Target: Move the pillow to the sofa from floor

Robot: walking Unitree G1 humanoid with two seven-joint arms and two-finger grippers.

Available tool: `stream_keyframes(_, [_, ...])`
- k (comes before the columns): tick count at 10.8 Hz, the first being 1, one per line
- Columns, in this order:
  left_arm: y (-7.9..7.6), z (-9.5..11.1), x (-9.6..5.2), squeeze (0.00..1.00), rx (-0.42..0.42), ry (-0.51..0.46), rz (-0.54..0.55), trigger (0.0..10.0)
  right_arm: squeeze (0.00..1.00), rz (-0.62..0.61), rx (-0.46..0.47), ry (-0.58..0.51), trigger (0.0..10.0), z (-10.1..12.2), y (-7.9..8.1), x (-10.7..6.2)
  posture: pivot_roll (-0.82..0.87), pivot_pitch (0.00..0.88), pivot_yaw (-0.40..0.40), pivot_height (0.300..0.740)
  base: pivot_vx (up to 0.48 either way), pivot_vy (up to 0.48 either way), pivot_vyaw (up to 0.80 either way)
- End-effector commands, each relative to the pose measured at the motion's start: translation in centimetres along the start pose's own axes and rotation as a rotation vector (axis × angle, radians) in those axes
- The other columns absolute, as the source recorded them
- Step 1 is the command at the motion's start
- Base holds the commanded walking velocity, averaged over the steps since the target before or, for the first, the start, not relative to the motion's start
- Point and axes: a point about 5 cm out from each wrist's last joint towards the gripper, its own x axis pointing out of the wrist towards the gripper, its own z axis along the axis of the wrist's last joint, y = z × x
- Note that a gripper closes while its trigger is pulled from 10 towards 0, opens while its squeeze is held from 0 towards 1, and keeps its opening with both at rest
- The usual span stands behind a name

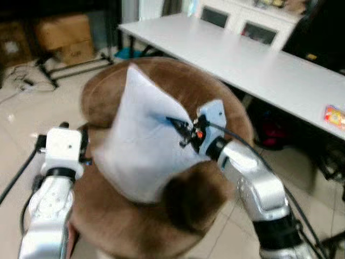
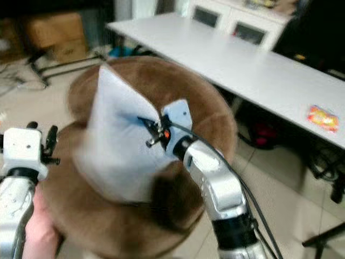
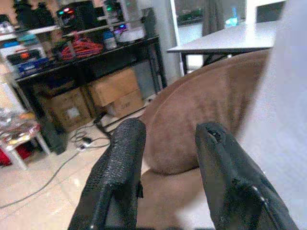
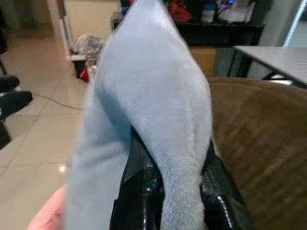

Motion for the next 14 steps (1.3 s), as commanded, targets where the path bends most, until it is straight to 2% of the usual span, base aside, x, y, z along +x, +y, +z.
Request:
stream_keyframes(1, [0.0,0.3,0.1,0.0,0.015,-0.006,-0.016,10.0,0.0,-0.017,-0.01,-0.056,10.0,1.4,-0.6,0.0,0.06,0.0,-0.114,0.74,0.0,0.0,0.0])
stream_keyframes(2, [-1.1,-0.7,-0.3,0.0,0.094,0.03,-0.173,10.0,0.0,0.013,0.022,-0.07,10.0,1.9,-0.2,0.7,0.05,0.0,-0.107,0.74,0.0,0.0,0.0])
stream_keyframes(4, [-1.4,-1.7,-0.7,0.0,0.154,0.08,-0.31,10.0,0.0,0.089,0.09,-0.064,10.0,2.5,0.9,2.0,0.05,0.0,-0.097,0.74,0.0,0.0,0.0])
stream_keyframes(5, [-1.1,-2.5,-1.0,0.0,0.194,0.12,-0.382,10.0,0.0,0.161,0.106,-0.023,10.0,2.6,2.0,3.3,0.05,0.0,-0.095,0.74,0.0,0.0,0.0])
stream_keyframes(6, [-0.4,-2.8,-1.0,0.0,0.218,0.136,-0.404,10.0,0.0,0.217,0.098,0.029,10.0,2.7,3.0,4.6,0.06,0.0,-0.1,0.74,0.0,0.0,0.0])
stream_keyframes(7, [0.4,-2.9,-0.9,0.0,0.232,0.145,-0.401,10.0,0.0,0.3,0.137,0.067,10.0,2.8,4.6,6.0,0.07,0.0,-0.102,0.74,0.0,0.0,0.0])
stream_keyframes(8, [0.7,-3.0,-1.0,0.0,0.243,0.149,-0.402,10.0,0.0,0.309,0.134,0.064,10.0,3.1,5.5,7.0,0.07,0.0,-0.102,0.74,0.0,0.0,0.0])
stream_keyframes(10, [0.7,-2.9,-0.9,0.0,0.248,0.15,-0.422,10.0,0.0,0.235,0.241,0.073,10.0,3.5,5.8,9.1,0.08,0.0,-0.104,0.74,0.0,0.0,0.0])
stream_keyframes(11, [0.5,-2.8,-0.9,0.0,0.249,0.149,-0.432,10.0,0.0,0.091,0.344,0.073,10.0,3.4,4.7,10.2,0.09,0.0,-0.108,0.74,0.0,0.0,0.0])
stream_keyframes(12, [0.4,-2.7,-0.8,0.0,0.247,0.147,-0.439,10.0,0.0,-0.187,0.492,0.091,10.0,2.3,1.1,10.5,0.09,0.0,-0.114,0.74,0.0,0.0,0.0])
stream_keyframes(13, [0.4,-2.7,-0.8,0.0,0.246,0.146,-0.441,10.0,0.0,-0.307,0.569,0.099,10.0,1.5,-1.0,10.1,0.09,0.0,-0.115,0.74,0.0,0.0,0.0])
stream_keyframes(14, [0.2,-2.8,-0.8,0.0,0.241,0.148,-0.45,10.0,0.0,-0.46,0.693,0.102,10.0,0.3,-4.2,8.8,0.09,0.0,-0.116,0.74,0.0,0.0,0.0])
